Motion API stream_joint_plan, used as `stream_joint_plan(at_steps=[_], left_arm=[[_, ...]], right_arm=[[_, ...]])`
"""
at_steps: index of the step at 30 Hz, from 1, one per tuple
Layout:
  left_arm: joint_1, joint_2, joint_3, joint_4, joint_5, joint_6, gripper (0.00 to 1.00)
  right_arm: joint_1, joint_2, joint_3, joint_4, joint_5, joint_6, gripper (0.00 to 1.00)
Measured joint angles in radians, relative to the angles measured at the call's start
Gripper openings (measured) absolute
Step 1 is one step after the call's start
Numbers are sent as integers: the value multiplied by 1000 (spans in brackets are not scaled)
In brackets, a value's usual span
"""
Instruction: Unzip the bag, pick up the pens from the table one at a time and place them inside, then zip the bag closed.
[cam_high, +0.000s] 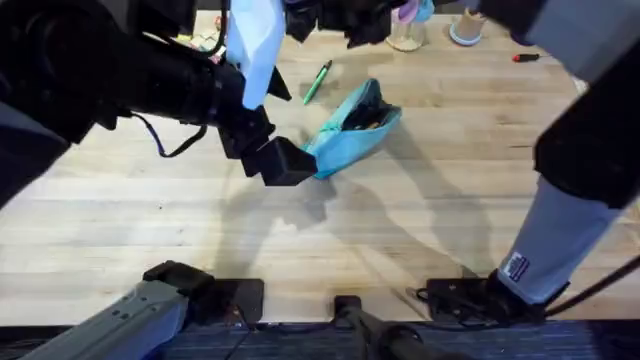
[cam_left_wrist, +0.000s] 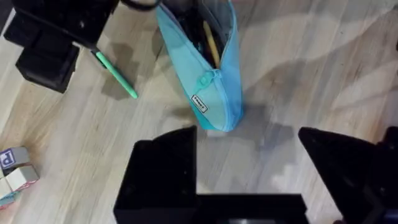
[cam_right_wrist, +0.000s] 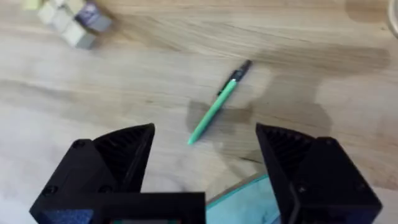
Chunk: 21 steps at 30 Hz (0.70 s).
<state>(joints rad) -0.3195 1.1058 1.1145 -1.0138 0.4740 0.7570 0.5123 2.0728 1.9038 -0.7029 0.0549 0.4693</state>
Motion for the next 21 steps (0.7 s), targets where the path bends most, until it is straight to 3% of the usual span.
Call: stream_joint_plan(at_steps=[5, 14, 21], left_arm=[[0, 0, 0, 0, 0, 0, 993], [0, 0, 0, 0, 0, 0, 994], [0, 0, 0, 0, 0, 0, 994]], right_arm=[[32, 53, 0, 55, 109, 81, 997], [63, 150, 0, 194, 162, 124, 997], [78, 212, 0, 199, 235, 223, 997]])
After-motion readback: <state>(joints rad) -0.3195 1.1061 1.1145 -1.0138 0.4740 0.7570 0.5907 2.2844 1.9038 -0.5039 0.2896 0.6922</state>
